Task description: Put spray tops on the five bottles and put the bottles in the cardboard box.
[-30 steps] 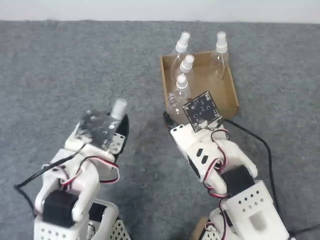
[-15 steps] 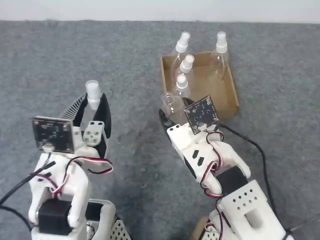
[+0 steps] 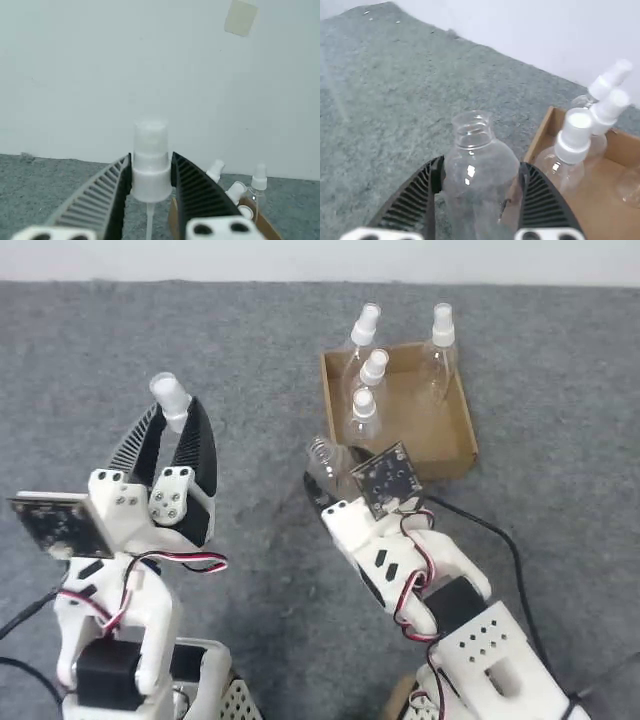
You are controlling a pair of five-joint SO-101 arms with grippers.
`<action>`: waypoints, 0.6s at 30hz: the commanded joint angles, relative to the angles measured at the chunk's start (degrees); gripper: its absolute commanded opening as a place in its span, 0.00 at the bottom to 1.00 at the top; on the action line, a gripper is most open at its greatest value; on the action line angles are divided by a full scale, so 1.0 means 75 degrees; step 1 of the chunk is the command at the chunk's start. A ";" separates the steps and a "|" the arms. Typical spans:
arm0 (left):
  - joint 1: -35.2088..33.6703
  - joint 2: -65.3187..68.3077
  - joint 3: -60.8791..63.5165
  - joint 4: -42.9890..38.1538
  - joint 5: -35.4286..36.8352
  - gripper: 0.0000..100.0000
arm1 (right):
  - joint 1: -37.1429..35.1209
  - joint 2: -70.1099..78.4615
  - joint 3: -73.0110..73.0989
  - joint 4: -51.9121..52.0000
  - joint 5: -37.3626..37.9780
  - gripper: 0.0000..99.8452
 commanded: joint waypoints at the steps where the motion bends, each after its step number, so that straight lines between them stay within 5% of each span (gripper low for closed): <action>1: -0.0012 -0.0094 -0.0240 -0.0410 0.0516 0.01 | -0.0322 -0.0287 0.0141 -0.0416 0.0645 0.05; 9: -0.0012 -0.0094 -0.0862 -0.0504 0.0903 0.01 | -0.0592 -0.0287 0.1254 -0.2268 0.0914 0.05; 18: 0.0152 -0.0094 -0.0639 -0.0504 0.1407 0.01 | -0.1295 -0.0205 0.1453 -0.2374 0.1008 0.05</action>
